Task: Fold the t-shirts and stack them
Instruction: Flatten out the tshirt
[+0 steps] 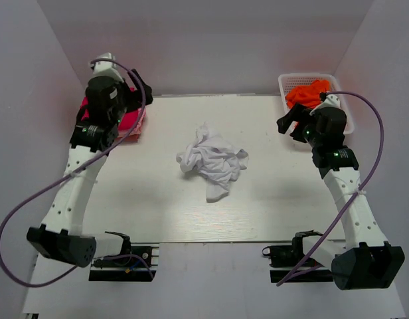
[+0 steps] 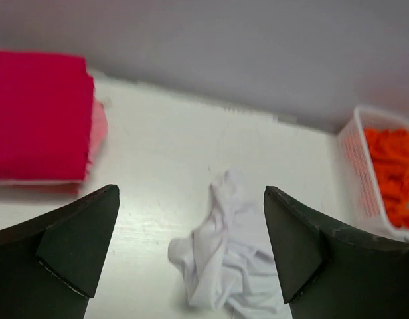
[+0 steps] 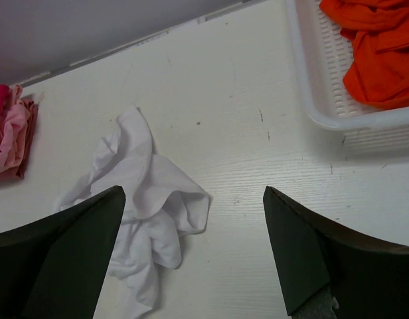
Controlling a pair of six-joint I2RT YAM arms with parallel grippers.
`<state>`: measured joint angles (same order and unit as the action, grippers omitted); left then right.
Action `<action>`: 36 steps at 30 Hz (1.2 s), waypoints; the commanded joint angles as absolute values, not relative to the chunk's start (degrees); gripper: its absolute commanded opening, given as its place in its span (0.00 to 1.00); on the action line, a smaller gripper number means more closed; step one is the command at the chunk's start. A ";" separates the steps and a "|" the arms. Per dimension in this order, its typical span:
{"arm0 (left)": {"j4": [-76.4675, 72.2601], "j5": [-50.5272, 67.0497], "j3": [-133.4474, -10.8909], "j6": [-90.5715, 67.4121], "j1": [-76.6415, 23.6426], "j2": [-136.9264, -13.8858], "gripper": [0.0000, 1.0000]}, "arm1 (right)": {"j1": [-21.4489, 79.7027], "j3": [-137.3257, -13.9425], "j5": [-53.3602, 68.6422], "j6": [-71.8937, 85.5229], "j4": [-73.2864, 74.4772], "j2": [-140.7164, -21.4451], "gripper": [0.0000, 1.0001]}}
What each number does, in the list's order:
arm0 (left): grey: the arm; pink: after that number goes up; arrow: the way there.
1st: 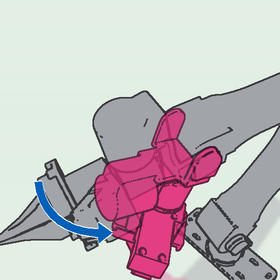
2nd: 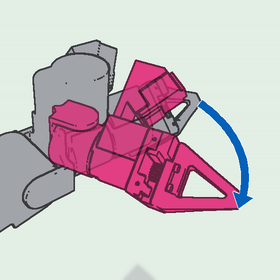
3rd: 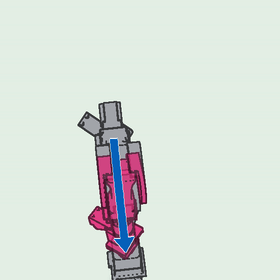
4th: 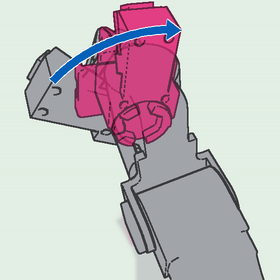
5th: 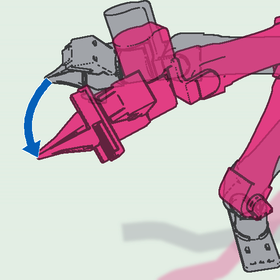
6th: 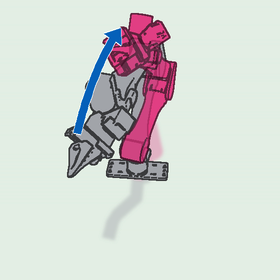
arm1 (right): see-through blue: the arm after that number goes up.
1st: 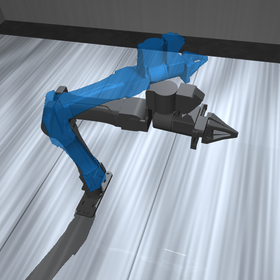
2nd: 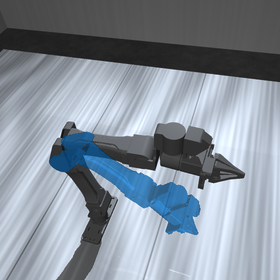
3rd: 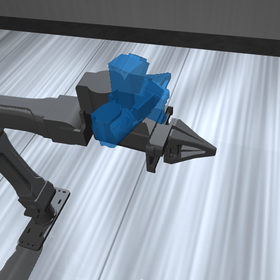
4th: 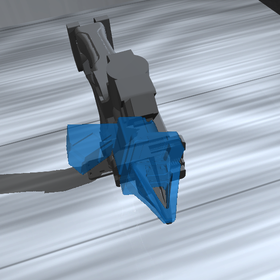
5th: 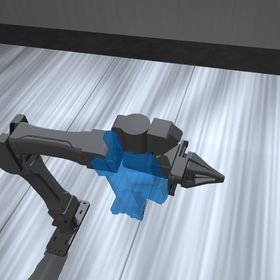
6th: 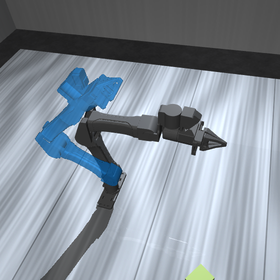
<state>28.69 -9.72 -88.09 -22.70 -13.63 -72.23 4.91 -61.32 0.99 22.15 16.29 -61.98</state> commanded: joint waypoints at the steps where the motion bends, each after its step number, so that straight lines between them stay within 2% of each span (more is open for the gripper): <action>1: 31.48 0.67 -84.75 -22.49 -13.89 -73.30 1.00 | 5.01 -63.02 3.08 23.03 16.61 -61.53 0.90; 4: 28.39 7.54 -81.22 -22.58 -14.41 -76.98 1.00 | 4.83 -61.26 2.63 19.79 16.35 -61.87 0.90; 6: 30.14 17.02 -80.07 -21.97 -14.41 -82.60 1.00 | 4.92 -61.52 1.50 19.25 18.81 -63.37 0.90; 10: 34.09 23.90 -75.33 -21.45 -17.39 -91.12 1.00 | 5.53 -63.44 5.35 14.77 22.84 -68.62 0.90; 18: 27.52 23.21 -61.63 -24.61 -22.75 -89.38 1.00 | 11.15 -63.72 14.94 14.50 22.07 -79.27 0.90; 24: 27.51 16.52 -62.48 -22.07 -24.96 -94.30 1.00 | 17.57 -63.72 14.94 14.15 19.60 -85.69 0.88; 27: 26.89 12.84 -65.55 -22.06 -24.96 -98.78 0.99 | 19.94 -65.82 10.56 13.36 20.83 -89.64 0.87; 29: 26.89 11.34 -67.49 -22.06 -24.96 -101.15 0.93 | 20.65 -66.35 8.62 12.40 20.75 -92.18 0.87; 34: 26.37 12.57 -70.22 -21.53 -24.96 -103.18 0.69 | 23.64 -69.60 9.05 11.95 19.87 -98.08 0.84; 35: 25.67 12.57 -70.22 -21.53 -24.96 -103.18 0.63 | 24.16 -70.48 9.05 12.48 19.69 -99.91 0.83; 36: 25.66 13.09 -70.22 -21.53 -24.96 -103.18 0.51 | 24.34 -71.18 9.31 12.83 18.12 -100.45 0.80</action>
<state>27.53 13.04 -67.72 -22.39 -24.86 -104.75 23.11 -67.31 9.63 13.19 21.23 -98.80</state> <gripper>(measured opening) 0.566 0.816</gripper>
